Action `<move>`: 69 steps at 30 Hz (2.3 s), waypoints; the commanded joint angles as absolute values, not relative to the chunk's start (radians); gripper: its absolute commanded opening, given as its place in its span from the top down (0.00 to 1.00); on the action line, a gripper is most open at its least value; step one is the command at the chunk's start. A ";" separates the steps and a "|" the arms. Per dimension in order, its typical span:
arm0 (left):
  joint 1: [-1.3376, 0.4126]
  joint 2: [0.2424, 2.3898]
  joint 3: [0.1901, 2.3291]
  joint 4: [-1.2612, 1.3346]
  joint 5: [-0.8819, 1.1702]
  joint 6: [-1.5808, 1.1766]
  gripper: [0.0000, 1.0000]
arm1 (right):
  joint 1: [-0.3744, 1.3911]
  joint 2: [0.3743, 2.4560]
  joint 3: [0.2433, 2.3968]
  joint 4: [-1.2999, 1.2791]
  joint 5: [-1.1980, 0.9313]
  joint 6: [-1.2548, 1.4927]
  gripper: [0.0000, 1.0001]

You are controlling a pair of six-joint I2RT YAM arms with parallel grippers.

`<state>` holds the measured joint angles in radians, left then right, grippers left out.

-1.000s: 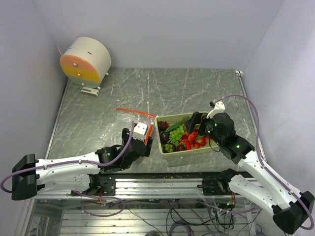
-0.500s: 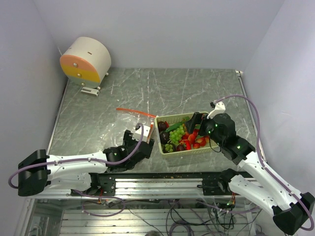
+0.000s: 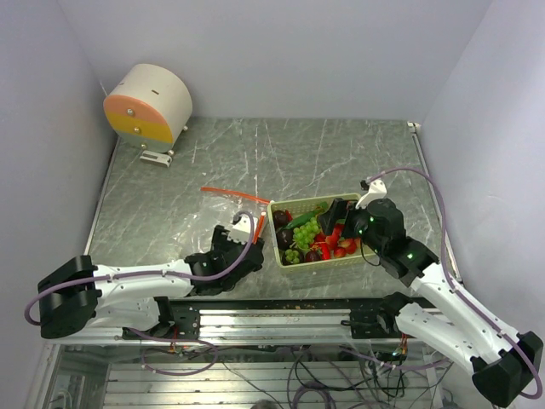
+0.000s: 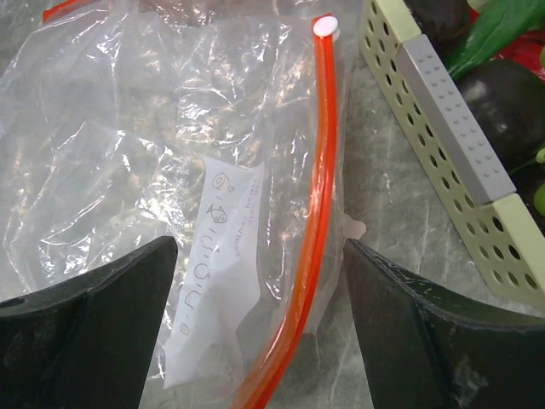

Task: Place the food in the zip-top bag and seal the zipper
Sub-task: Pick up the zipper food storage bag at the center of the board, then open the zipper of the food storage bag.

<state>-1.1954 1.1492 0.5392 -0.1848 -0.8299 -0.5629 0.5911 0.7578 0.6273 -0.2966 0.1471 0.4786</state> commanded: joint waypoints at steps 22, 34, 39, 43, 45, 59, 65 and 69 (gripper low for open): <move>-1.140 1.367 0.627 -0.202 -0.893 -0.611 0.31 | 0.597 0.740 0.603 -0.262 0.153 0.461 0.00; -1.138 1.343 0.635 -0.243 -0.932 -0.659 0.81 | 0.597 0.727 0.596 -0.265 0.180 0.460 0.00; -1.142 1.234 0.691 -0.326 -0.953 -0.685 0.79 | 0.597 0.717 0.589 -0.250 0.153 0.453 0.00; -1.143 1.069 0.684 -0.328 -0.948 -0.681 0.86 | 0.597 0.695 0.568 -0.193 0.020 0.422 0.00; -1.143 0.970 0.662 -0.313 -0.937 -0.682 0.92 | 0.597 0.685 0.549 -0.146 -0.068 0.412 0.00; -1.144 0.741 0.548 -0.166 -0.839 -0.657 0.93 | 0.719 0.915 0.569 0.237 -0.318 0.568 0.07; -1.143 0.733 0.524 -0.121 -0.817 -0.657 0.93 | 0.841 1.133 0.675 0.290 -0.209 0.572 0.10; -1.143 0.718 0.527 -0.122 -0.806 -0.653 0.93 | 0.869 1.243 0.726 0.321 -0.134 0.579 0.17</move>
